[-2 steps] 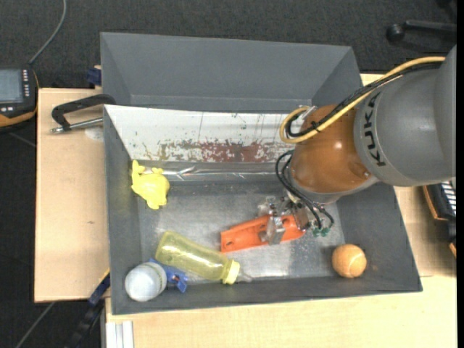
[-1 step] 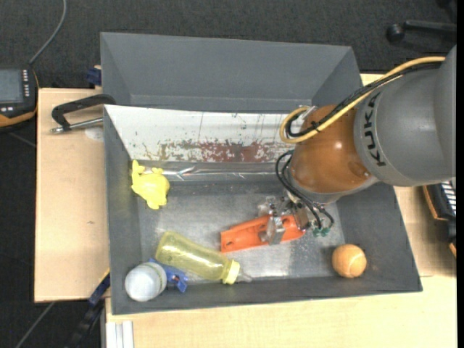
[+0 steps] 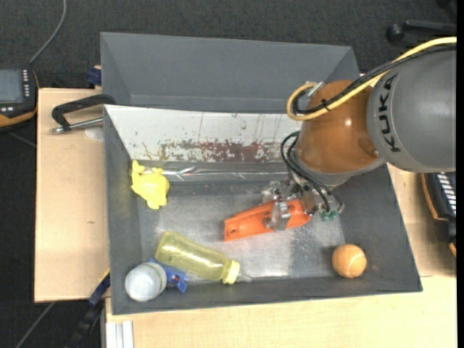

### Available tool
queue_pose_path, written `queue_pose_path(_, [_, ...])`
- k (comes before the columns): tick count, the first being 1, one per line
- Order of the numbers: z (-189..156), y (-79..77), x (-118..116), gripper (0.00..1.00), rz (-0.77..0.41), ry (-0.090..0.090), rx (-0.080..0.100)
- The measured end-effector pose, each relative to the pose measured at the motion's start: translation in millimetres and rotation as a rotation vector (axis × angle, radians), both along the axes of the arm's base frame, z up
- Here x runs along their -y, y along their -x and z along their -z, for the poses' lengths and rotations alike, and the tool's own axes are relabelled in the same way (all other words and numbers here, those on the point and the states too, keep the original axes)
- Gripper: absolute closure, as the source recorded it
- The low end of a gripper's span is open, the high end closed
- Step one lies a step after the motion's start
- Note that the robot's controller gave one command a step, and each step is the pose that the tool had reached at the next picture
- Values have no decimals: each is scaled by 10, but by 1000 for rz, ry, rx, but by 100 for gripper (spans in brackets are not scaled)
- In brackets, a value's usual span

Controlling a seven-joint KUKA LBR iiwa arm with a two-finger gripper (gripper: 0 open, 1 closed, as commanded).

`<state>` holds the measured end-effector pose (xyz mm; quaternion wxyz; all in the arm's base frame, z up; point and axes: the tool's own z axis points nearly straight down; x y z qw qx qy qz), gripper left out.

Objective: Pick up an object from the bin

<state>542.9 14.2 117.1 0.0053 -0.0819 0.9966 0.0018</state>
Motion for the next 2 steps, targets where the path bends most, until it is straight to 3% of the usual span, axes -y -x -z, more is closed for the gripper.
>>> queue_pose_path(1, [-329, -306, -269, 100, -16, 0, 16])
queue_pose_path(2, [-835, -208, -264, 100, -26, -1, 2])
